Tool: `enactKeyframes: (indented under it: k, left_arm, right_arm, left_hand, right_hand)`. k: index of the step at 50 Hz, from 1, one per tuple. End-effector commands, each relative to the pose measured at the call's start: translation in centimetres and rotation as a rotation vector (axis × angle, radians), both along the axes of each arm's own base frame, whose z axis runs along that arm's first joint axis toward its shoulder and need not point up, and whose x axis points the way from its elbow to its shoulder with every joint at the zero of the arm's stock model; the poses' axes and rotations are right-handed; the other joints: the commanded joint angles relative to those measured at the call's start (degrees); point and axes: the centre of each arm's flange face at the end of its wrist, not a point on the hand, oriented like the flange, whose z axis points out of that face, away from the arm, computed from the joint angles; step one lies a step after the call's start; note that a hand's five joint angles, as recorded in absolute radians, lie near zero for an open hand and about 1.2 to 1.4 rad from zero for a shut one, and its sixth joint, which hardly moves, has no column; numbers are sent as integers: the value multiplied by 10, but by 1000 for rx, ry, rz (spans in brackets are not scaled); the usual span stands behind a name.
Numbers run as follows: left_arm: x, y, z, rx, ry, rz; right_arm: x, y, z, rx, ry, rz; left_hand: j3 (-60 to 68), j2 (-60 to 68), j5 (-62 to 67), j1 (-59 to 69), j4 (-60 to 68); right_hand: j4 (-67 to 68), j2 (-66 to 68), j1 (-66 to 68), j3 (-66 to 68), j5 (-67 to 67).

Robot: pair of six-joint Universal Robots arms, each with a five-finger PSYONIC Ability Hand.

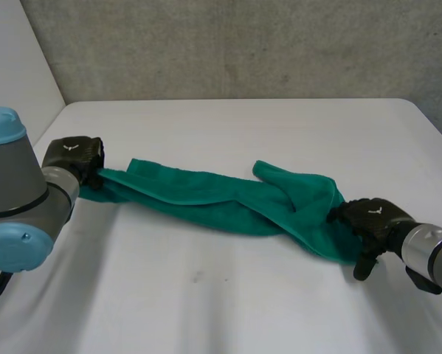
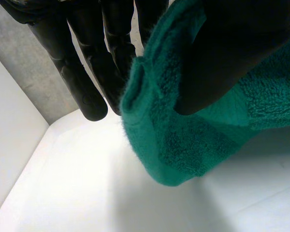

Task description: Fold the towel.

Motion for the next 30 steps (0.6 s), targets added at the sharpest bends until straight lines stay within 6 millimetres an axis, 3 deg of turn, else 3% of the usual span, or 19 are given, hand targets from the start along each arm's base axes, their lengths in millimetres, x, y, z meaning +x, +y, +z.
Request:
enactKeyframes:
  k: [1,13,20,23,30]
  left_arm:
    - [-1,0,-4,10,-3,-3]
    - [-1,0,-4,10,-3,-3]
    - [-1,0,-4,11,-3,-3]
    - [-1,0,-4,11,-2,-2]
    - [0,0,-3,10,-3,-1]
  right_arm:
    - [2,-8,-15,-9,-12,-6]
    - [5,-24,-39,9,-43,-29]
    - [3,-32,-39,-12,-34,-47]
    - [3,-37,-37,-46,-36,-54]
    - [4,-49,-28,-106,-47,-83]
  left_hand:
    - [116,114,151,145,116]
    - [116,114,151,145,116]
    - [116,114,151,145,116]
    - [116,114,151,145,116]
    - [116,114,151,145,116]
  right_hand:
    - [72,79,103,75,75]
    - [180,187,210,183,183]
    - [242,249,273,245,245]
    - [355,361,385,358,358]
    - [375,382,405,378,378]
